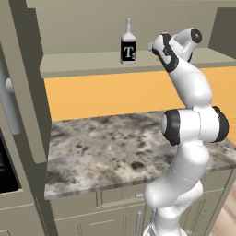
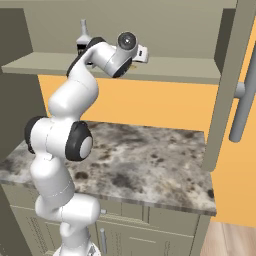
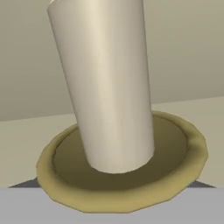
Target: Get the candle and the liquor from the cabinet and move them to the dining counter.
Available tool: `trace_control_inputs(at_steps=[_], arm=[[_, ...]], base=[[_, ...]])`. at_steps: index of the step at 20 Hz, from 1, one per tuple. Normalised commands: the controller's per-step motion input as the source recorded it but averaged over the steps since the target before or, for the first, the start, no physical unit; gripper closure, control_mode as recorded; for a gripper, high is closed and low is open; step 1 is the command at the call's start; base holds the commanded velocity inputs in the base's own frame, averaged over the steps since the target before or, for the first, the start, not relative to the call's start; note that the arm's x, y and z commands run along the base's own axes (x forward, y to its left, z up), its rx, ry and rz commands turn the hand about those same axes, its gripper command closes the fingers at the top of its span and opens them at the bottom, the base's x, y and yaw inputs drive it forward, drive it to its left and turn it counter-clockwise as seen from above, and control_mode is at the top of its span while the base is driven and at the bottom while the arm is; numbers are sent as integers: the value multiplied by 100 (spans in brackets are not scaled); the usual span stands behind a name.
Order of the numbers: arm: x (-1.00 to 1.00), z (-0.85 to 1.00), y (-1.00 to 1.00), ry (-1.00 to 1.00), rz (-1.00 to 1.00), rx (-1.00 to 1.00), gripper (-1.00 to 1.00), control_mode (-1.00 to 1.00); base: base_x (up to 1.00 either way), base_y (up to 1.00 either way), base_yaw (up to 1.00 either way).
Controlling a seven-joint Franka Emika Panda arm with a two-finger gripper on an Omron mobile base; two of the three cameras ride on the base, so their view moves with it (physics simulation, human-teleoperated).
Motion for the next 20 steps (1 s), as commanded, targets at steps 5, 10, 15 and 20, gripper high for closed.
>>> trace_control_inputs(at_steps=[5,10,15,20], arm=[[2,-1,-6,-1,3,0,100,-100],[-38,0,-1,-8,4,0,100,-100],[-73,0,0,-19,0,0,100,-100],[-76,5,0,-9,0,0,100,-100]], base=[[0,0,0],[0,0,0],[0,0,0],[0,0,0]])
